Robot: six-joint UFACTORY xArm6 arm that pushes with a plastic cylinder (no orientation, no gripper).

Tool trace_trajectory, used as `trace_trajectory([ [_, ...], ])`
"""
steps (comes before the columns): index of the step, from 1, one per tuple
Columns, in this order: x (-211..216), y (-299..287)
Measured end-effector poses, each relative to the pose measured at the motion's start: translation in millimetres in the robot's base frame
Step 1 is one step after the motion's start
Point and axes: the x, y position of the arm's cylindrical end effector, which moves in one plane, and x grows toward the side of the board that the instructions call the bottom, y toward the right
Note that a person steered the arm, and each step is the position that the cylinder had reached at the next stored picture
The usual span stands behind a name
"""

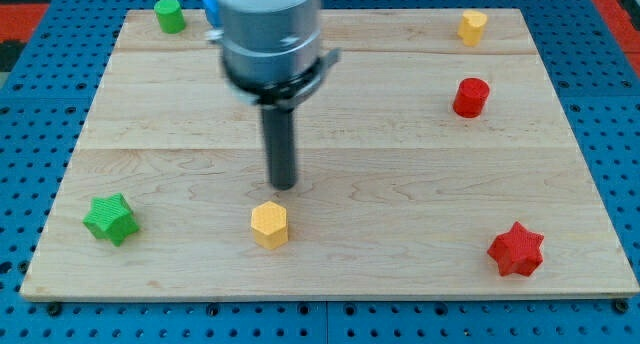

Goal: Push the green star towards the green star

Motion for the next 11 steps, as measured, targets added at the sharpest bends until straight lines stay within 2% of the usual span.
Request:
trace_trajectory([
  [2, 85, -109],
  [3, 78, -185],
  [4, 32, -186],
  [5, 9, -149],
  [6, 9, -149],
  [8, 81, -161],
  [9, 87, -138],
  [11, -1, -89],
])
